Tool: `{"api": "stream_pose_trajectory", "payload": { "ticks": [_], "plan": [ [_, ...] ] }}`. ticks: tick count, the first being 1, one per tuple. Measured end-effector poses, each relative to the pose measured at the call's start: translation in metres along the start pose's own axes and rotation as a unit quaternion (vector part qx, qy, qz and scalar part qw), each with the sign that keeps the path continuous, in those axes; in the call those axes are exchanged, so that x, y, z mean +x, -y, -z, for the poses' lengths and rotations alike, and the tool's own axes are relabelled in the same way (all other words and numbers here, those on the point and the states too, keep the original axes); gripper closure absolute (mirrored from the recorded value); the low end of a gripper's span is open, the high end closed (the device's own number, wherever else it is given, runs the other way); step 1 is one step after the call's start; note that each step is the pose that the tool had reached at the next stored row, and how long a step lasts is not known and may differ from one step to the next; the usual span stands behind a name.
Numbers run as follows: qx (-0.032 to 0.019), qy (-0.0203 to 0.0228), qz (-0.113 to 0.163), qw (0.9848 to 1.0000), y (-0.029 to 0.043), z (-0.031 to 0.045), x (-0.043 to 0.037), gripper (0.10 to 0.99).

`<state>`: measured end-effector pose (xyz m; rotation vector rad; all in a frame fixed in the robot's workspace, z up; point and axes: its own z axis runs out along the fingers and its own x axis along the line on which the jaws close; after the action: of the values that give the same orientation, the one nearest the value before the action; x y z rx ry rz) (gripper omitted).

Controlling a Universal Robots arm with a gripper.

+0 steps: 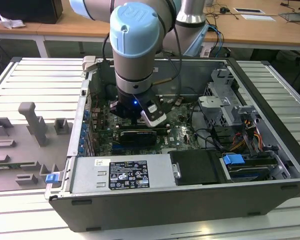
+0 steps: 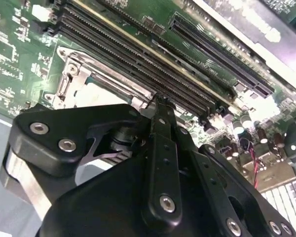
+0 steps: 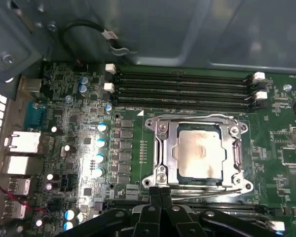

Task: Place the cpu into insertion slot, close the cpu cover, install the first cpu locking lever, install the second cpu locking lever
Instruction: 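Install the second cpu locking lever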

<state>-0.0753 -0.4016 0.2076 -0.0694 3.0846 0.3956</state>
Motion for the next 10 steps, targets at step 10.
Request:
{"api": "stream_pose_trajectory", "payload": {
  "ticks": [10],
  "plan": [
    [-0.0318,0.0006,0.003,0.9995,0.0022,-0.0099,0.0043,0.98]
  ]
}}
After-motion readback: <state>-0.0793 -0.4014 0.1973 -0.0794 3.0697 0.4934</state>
